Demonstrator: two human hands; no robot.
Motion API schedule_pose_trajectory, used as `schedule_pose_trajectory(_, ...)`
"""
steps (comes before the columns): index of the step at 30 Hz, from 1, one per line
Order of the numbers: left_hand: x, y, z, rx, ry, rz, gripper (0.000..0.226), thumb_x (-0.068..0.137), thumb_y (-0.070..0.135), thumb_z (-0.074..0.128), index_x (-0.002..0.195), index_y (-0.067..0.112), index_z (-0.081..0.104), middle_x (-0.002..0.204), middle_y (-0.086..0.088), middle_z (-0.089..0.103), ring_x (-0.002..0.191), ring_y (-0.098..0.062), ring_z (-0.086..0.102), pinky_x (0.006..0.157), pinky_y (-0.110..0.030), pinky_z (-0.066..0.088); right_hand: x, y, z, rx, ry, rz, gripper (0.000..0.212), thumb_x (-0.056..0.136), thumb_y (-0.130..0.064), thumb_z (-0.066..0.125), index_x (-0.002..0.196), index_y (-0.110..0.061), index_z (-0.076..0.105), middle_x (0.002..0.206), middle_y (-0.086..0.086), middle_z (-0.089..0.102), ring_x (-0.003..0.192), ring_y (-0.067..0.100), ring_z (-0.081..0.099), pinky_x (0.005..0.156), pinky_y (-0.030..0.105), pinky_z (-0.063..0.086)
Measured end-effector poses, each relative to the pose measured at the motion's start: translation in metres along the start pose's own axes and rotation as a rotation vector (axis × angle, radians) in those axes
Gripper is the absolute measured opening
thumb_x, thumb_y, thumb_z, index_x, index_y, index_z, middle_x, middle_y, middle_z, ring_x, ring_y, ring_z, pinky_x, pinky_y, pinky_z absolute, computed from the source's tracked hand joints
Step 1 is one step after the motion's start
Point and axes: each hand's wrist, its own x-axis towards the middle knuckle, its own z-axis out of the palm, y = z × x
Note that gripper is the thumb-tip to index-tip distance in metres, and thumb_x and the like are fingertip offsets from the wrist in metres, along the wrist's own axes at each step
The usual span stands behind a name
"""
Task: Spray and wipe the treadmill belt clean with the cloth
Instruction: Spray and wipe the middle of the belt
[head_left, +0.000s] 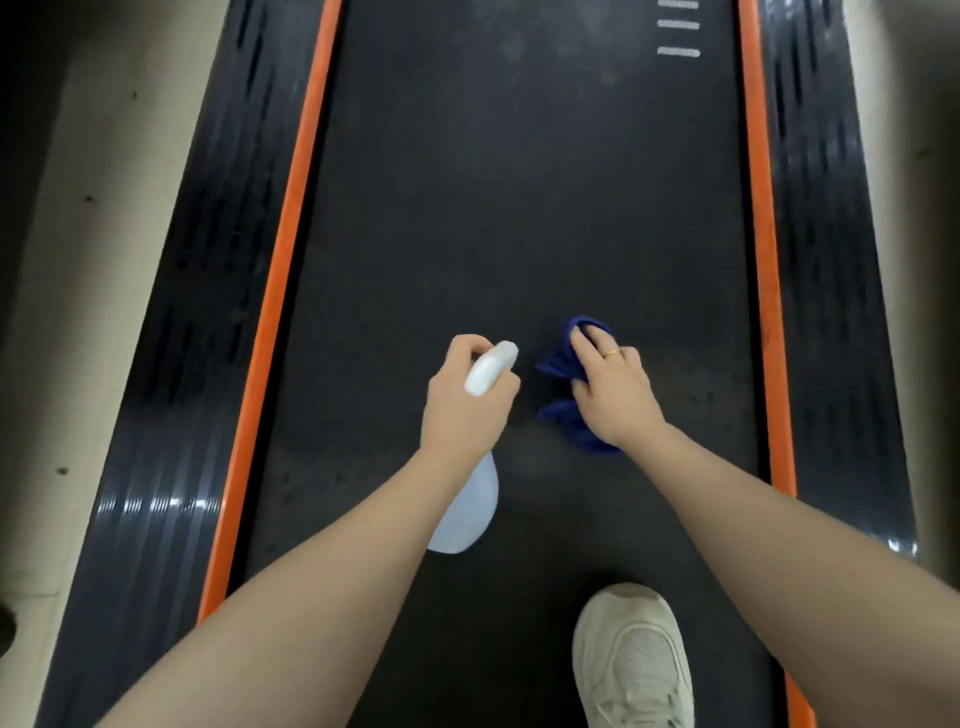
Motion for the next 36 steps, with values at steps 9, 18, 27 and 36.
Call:
schedule_pose_trajectory(9, 0.032, -0.003, -0.037, 0.175, 0.16, 0.039, 0.024, 0.091, 0.029, 0.057, 0.112, 0.025, 0.048, 0.084, 0.008, 0.061, 0.08, -0.014, 0.06, 0.075, -0.04, 0.05, -0.011, -0.048, 0.045, -0.425, -0.303, -0.84, 0.069, 0.083, -0.017, 0.061, 0.144, -0.032, 0.033, 0.154, 0.006, 0.021, 0.123, 0.037, 0.035, 0.089, 0.044, 0.041)
schedule_pose_trajectory(18, 0.036, -0.003, -0.044, 0.145, 0.189, 0.015, 0.023, 0.092, 0.031, 0.058, 0.112, 0.026, 0.05, 0.088, 0.015, 0.059, 0.083, -0.003, 0.058, 0.079, -0.036, 0.051, 0.016, -0.065, 0.028, -0.285, -0.082, -0.555, 0.067, 0.074, -0.023, 0.069, 0.136, -0.033, 0.047, 0.149, 0.005, 0.034, 0.112, 0.037, 0.041, 0.077, 0.041, 0.044)
schedule_pose_trajectory(27, 0.036, -0.007, -0.047, 0.12, 0.161, 0.02, 0.019, 0.091, 0.022, 0.058, 0.106, 0.027, 0.046, 0.087, 0.015, 0.057, 0.078, -0.003, 0.057, 0.073, -0.032, 0.05, 0.069, -0.062, 0.012, -0.291, -0.098, -0.282, 0.058, 0.097, -0.02, 0.039, 0.148, -0.035, 0.015, 0.158, 0.0, -0.002, 0.133, 0.038, 0.018, 0.101, 0.043, 0.028)
schedule_pose_trajectory(36, 0.023, 0.003, -0.05, 0.107, 0.128, 0.008, 0.021, 0.091, 0.019, 0.054, 0.107, 0.027, 0.043, 0.089, 0.016, 0.056, 0.079, -0.004, 0.056, 0.072, -0.029, 0.047, 0.057, -0.035, 0.007, -0.44, -0.136, -0.41, 0.055, 0.099, -0.022, 0.034, 0.147, -0.039, 0.013, 0.158, -0.005, -0.004, 0.136, 0.034, 0.016, 0.102, 0.041, 0.028)
